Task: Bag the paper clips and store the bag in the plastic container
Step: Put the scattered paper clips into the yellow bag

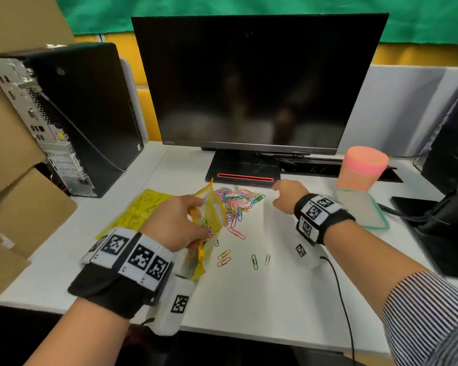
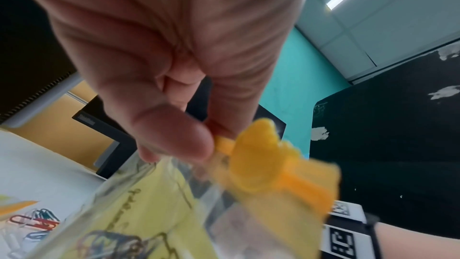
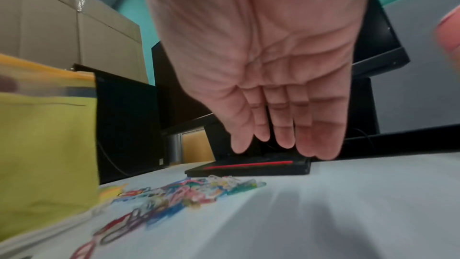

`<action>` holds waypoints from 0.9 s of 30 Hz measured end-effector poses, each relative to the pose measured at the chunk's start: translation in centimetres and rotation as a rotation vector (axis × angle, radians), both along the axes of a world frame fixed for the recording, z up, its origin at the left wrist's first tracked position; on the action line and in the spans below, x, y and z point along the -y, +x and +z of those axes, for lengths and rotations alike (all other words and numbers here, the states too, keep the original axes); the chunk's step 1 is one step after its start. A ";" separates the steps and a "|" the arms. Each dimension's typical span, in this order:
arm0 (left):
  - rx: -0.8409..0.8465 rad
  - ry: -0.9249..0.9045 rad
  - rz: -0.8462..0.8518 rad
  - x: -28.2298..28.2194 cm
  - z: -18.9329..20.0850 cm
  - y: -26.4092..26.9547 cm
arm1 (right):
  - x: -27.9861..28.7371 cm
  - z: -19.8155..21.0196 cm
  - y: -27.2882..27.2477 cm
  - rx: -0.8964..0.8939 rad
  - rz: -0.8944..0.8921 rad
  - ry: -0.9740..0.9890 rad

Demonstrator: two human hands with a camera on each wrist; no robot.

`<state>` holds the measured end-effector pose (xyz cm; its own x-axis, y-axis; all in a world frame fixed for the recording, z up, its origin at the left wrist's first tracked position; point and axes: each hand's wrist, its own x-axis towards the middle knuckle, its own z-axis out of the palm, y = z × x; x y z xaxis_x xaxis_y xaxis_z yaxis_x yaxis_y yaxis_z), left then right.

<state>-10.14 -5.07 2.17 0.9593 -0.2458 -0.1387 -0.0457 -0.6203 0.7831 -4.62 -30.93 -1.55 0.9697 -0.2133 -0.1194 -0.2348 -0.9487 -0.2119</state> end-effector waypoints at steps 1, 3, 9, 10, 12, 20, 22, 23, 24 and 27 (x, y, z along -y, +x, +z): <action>-0.004 -0.012 0.001 -0.3 0.0 0.1 | -0.2 0.3 0.6 -0.023 0.011 -0.019; -0.010 -0.033 0.009 -0.8 0.1 0.5 | -0.8 1.0 1.9 -0.047 0.041 -0.038; -0.018 -0.053 0.005 -0.9 -0.1 2.1 | -3.1 1.1 5.3 -0.144 0.175 -0.091; -0.022 -0.058 0.001 -0.9 -0.2 2.3 | -3.3 0.6 5.7 -0.163 0.181 -0.092; -0.027 -0.059 -0.012 -0.8 -0.6 2.6 | -3.6 -0.2 6.3 -0.186 0.191 -0.096; -0.024 -0.072 -0.007 -1.1 -1.0 3.5 | -3.9 -2.1 6.8 -0.129 0.236 -0.140; -0.025 -0.061 -0.017 -1.0 -1.0 3.6 | -3.9 -2.2 6.5 -0.098 0.247 -0.116; -0.026 -0.058 -0.021 -1.0 -1.0 3.6 | -4.0 -2.3 6.3 -0.090 0.248 -0.108; -0.025 -0.054 -0.022 -0.9 -1.0 3.5 | -4.0 -2.4 5.9 -0.089 0.251 -0.109; -0.020 -0.044 -0.028 -0.5 -1.1 3.2 | -4.1 -2.6 4.7 -0.093 0.264 -0.155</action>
